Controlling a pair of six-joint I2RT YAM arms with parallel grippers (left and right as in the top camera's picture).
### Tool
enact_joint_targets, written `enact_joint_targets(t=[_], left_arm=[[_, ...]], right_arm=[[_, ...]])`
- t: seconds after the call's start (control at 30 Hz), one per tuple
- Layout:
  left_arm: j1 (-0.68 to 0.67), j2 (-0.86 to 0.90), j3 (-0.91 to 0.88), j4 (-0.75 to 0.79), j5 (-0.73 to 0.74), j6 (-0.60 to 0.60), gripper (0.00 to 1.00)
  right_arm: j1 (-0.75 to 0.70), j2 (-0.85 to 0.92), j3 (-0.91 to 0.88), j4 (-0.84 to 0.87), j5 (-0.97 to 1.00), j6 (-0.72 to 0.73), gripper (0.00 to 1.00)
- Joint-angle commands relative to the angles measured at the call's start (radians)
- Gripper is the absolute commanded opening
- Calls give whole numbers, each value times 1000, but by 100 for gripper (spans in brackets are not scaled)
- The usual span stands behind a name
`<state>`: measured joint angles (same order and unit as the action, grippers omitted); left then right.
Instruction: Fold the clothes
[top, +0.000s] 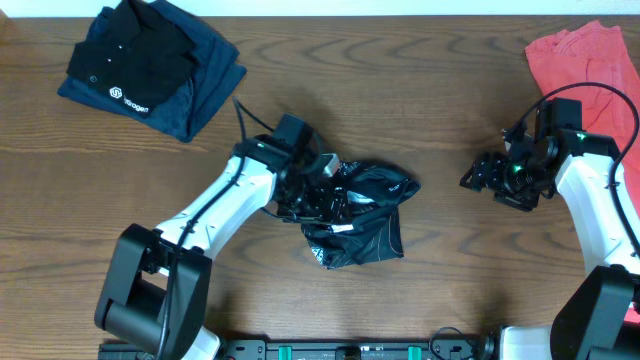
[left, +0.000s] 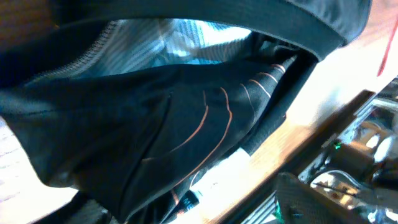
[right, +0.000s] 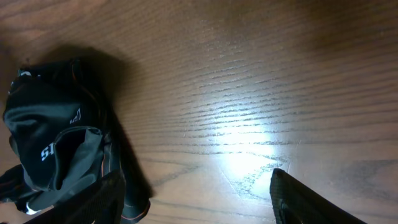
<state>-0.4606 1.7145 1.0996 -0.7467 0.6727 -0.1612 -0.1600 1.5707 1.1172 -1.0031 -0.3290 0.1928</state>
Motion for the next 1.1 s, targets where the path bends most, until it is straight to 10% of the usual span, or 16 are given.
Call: enact_joint_targets(t=[0.0,0.23,1.07], left_arm=[[-21,27,2,14,-70,-8,61],[-34,49,5,52,-82,-16,6],[-388,-73,101,104,-144,-288,6]], right_arm=[[-3,8,12,-5,-11,-15,72],[-3,8,12,-10,-11,-15,72],[-5,8,12,51,-11,-3,73]])
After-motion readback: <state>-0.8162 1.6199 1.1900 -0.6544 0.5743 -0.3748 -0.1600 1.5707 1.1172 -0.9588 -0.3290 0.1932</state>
